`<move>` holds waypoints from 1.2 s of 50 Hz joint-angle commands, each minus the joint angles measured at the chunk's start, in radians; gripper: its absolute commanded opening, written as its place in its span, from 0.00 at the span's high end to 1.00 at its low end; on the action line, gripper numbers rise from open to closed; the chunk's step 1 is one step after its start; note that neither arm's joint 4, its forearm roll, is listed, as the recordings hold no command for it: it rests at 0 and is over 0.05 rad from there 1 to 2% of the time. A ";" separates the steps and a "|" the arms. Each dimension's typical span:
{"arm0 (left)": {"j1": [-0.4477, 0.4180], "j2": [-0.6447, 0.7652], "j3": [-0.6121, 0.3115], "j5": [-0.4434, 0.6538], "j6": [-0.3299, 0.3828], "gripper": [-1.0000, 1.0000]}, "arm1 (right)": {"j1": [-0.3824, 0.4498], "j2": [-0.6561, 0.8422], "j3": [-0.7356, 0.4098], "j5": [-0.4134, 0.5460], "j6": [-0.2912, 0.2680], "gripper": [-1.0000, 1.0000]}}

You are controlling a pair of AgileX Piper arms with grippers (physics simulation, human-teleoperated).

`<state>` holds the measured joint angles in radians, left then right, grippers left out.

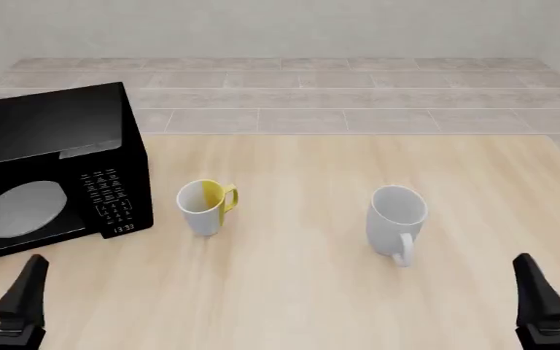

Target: Put the yellow and white mug to the front of the white mug.

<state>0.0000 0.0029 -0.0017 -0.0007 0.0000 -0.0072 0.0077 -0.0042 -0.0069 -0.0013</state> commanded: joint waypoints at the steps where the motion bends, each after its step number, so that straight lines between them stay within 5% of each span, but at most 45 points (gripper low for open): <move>1: 0.000 0.004 -0.003 -0.001 0.000 0.00 | 0.033 0.019 0.004 -0.015 0.008 0.00; 4: 0.000 0.004 -0.003 -0.001 0.000 0.00 | 0.023 0.143 0.004 -0.123 -0.017 0.00; 10: 0.000 0.005 -0.003 -0.001 0.001 0.00 | 0.073 0.152 0.003 -0.136 -0.025 0.00; 16: 0.000 0.004 -0.003 -0.001 0.000 0.00 | 0.170 0.496 0.003 -0.458 -0.063 0.00; 24: 0.000 0.004 -0.003 -0.001 0.000 0.00 | 0.300 0.875 -0.030 -0.775 -0.109 0.00; 39: 0.000 0.004 -0.003 -0.001 0.000 0.00 | 0.456 1.312 -0.177 -0.961 -0.182 0.00; 42: 0.000 0.004 -0.003 -0.001 0.000 0.00 | 0.483 1.317 -0.777 -0.361 -0.219 0.00; 45: 0.000 0.005 -0.003 -0.001 0.000 0.00 | 0.498 1.347 -0.866 -0.284 -0.223 0.00; 46: 0.000 0.004 -0.003 -0.001 0.000 0.00 | 0.503 1.370 -0.989 -0.177 -0.230 0.00; 59: 0.000 0.004 -0.003 -0.001 0.000 0.00 | 0.575 1.413 -1.021 -0.136 -0.270 0.00; 60: 0.000 0.004 -0.003 -0.001 0.000 0.00 | 0.575 1.538 -1.218 -0.058 -0.273 0.00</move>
<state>0.0001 0.0072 -0.0043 -0.0019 0.0001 0.5119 1.3630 -0.8947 -0.2559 -0.2405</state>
